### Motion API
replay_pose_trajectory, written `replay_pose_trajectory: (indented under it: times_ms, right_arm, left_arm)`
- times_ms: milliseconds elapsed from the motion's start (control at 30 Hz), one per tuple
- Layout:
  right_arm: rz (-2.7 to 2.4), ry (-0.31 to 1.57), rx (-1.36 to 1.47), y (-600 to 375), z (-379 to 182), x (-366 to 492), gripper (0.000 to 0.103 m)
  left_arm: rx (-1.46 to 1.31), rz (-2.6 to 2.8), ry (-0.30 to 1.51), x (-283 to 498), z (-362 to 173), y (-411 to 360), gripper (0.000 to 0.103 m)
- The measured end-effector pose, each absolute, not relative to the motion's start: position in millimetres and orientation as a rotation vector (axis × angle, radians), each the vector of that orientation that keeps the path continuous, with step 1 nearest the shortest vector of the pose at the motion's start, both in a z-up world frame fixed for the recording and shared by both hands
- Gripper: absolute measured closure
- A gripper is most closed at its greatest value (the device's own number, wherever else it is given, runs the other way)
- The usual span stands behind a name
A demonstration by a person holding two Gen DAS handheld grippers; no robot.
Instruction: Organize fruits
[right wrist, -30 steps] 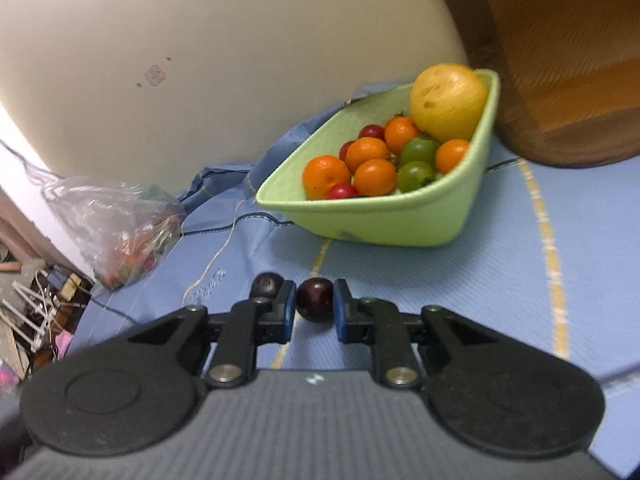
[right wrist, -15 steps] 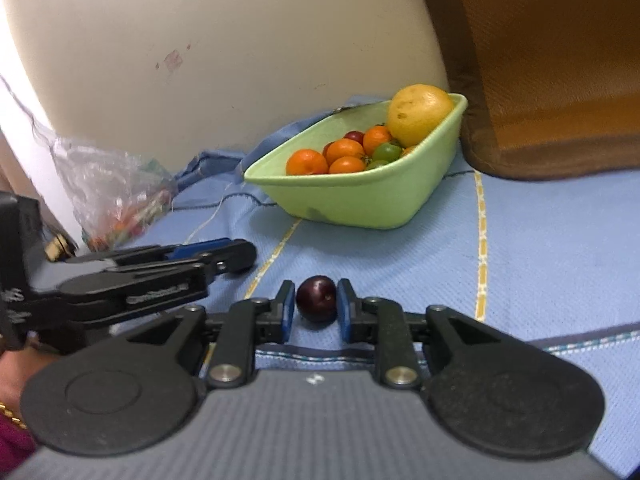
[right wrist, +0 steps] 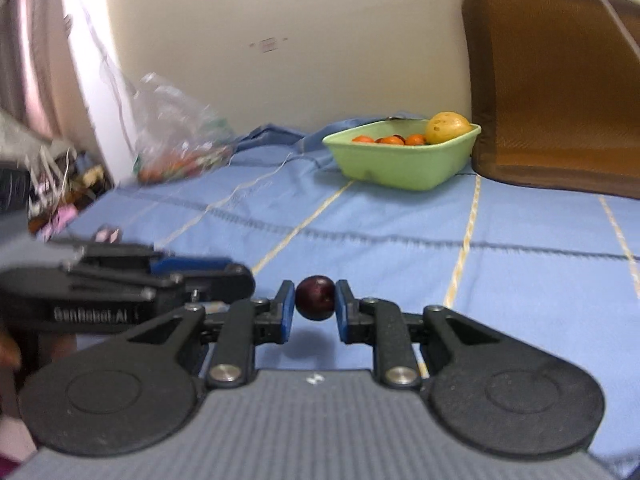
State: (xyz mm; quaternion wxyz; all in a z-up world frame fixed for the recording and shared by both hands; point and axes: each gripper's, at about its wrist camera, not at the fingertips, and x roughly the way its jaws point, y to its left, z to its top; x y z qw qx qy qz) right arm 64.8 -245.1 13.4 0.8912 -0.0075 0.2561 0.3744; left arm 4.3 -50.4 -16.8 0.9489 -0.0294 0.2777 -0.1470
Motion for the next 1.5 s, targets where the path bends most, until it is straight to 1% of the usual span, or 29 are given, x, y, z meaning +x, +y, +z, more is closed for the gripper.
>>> replay_pose_trajectory:
  times_ms: [100, 233, 300, 367, 433, 500, 1133, 1400, 1500]
  right_arm:
    - [0.745, 0.505, -0.077, -246, 5, 42, 0.078]
    - [0.727, 0.505, -0.075, -246, -4, 36, 0.077]
    - [0.722, 0.500, -0.078, -245, -5, 35, 0.075]
    - [0.718, 0.502, -0.076, -245, -7, 35, 0.070]
    - [0.716, 0.501, -0.071, -247, -8, 31, 0.069]
    - [0.713, 0.497, -0.065, -250, -9, 29, 0.066]
    - [0.691, 0.497, -0.063, -251, -11, 24, 0.066]
    - [0.699, 0.480, -0.123, -243, -12, 20, 0.065]
    - [0.701, 0.484, -0.117, -244, -12, 21, 0.065]
  left_arm:
    - [-0.020, -0.300, 0.574, -7, -21, -62, 0.074]
    - [-0.008, -0.246, 0.594, -9, -27, -70, 0.072]
    - [-0.003, -0.215, 0.595, -9, -27, -73, 0.066]
    - [0.012, -0.183, 0.592, -11, -26, -75, 0.062]
    - [0.017, -0.167, 0.594, -12, -26, -76, 0.060]
    - [0.013, -0.157, 0.599, -13, -25, -76, 0.058]
    - [-0.001, -0.121, 0.607, -8, -26, -77, 0.050]
    - [0.012, -0.132, 0.615, -6, -30, -80, 0.050]
    - [0.011, -0.129, 0.613, -5, -31, -80, 0.047]
